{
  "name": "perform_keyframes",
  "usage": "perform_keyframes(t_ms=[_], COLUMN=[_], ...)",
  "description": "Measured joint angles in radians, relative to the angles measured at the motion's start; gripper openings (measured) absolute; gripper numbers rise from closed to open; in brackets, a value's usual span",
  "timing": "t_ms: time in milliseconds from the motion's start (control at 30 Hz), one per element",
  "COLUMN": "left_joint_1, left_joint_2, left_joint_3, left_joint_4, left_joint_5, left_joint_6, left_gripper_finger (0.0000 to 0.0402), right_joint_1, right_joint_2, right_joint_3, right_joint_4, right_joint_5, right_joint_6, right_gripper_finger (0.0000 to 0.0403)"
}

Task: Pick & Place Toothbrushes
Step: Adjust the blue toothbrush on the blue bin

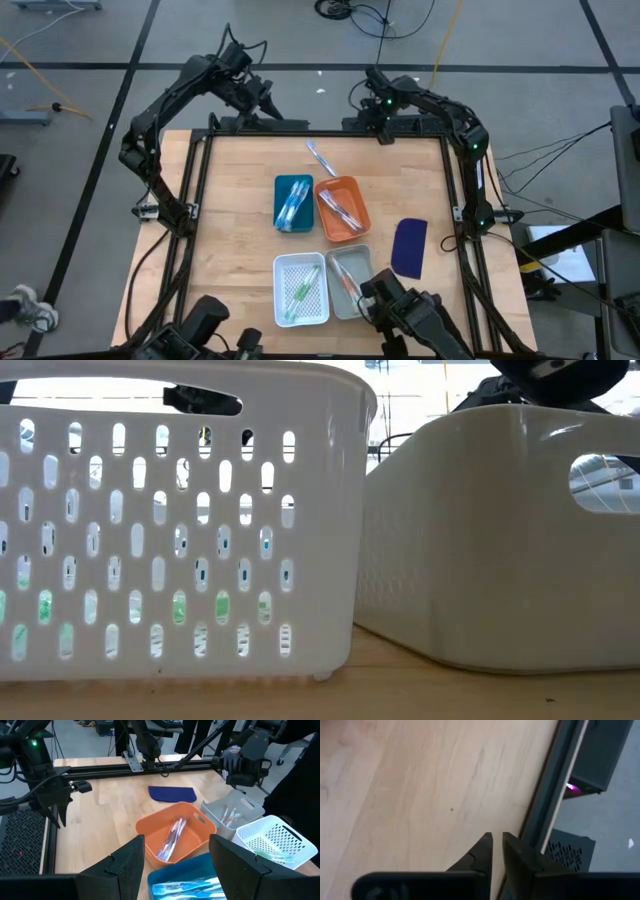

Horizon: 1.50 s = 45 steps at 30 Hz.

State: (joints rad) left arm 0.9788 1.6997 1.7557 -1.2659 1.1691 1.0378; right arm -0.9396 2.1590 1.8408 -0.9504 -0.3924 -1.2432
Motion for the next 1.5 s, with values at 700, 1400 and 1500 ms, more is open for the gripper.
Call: perform_keyframes(t_ms=[700, 1400, 1500], left_joint_1=[-0.019, -0.039, -0.045], left_joint_2=[0.000, 0.001, 0.001], left_joint_3=[-0.164, -0.373, -0.373], left_joint_4=[0.083, 0.134, 0.070], left_joint_5=[0.009, 0.016, 0.017], left_joint_6=[-0.024, -0.031, 0.036], left_gripper_finger=[0.0223, 0.0223, 0.0223], right_joint_1=[0.042, 0.272, 0.305], right_joint_2=[-0.138, -0.576, -0.673], right_joint_3=[0.000, -0.452, -0.590], right_joint_4=[-0.222, 0.313, 0.425], right_joint_5=[-0.006, 0.014, 0.055], right_joint_6=[0.191, 0.828, 0.925], right_gripper_finger=[0.0000, 0.0000, 0.0000])
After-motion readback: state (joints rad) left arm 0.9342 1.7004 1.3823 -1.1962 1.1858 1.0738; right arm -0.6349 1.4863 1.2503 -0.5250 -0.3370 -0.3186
